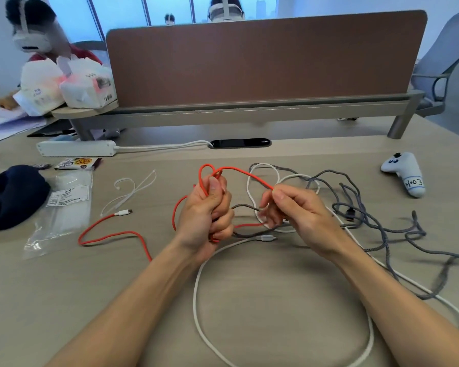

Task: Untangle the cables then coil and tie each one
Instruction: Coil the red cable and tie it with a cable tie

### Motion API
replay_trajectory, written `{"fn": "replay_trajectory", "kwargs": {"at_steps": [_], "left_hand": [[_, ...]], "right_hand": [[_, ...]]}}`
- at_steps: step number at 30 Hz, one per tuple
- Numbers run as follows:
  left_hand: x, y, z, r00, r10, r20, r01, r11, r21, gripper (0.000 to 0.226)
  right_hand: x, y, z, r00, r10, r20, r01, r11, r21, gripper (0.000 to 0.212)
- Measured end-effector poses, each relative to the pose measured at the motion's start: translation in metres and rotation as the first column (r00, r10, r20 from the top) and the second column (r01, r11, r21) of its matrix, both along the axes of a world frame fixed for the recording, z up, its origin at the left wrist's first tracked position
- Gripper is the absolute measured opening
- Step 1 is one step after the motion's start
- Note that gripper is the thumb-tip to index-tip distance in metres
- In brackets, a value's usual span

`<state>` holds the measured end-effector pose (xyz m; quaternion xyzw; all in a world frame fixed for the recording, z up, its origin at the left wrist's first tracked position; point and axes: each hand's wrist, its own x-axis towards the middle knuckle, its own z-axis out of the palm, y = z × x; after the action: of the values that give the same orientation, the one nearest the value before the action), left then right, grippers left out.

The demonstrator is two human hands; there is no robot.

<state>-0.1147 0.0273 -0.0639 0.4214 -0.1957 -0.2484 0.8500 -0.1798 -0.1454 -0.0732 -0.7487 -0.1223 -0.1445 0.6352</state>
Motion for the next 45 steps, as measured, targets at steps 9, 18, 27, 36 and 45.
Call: {"fn": "replay_trajectory", "kwargs": {"at_steps": [9,18,27,36,45], "left_hand": [[0.0,-0.003,-0.001,0.996,0.071,-0.049,-0.07,0.997,0.026,0.026],[-0.012,-0.014,-0.008,0.997,0.075,-0.006,-0.074,0.992,0.106,0.02],[-0.013,-0.012,-0.006,0.993,0.047,0.111,-0.068,0.98,0.185,0.017],[-0.005,-0.006,0.01,0.984,0.176,0.017,-0.175,0.983,-0.048,0.022],[0.002,0.002,0.019,0.97,0.244,-0.014,-0.242,0.953,-0.181,0.023]], "right_hand": [[-0.003,0.025,0.001,0.975,0.104,-0.197,-0.057,0.972,0.23,0.028],[-0.005,0.036,0.003,0.944,0.155,-0.291,-0.108,0.979,0.171,0.032],[-0.006,0.037,0.006,0.952,0.107,-0.287,-0.095,0.994,0.054,0.039],[-0.004,0.03,0.007,0.981,0.064,-0.184,-0.07,0.997,-0.029,0.008],[-0.002,0.027,0.006,0.981,-0.192,0.0,0.172,0.88,-0.442,0.007]]}}
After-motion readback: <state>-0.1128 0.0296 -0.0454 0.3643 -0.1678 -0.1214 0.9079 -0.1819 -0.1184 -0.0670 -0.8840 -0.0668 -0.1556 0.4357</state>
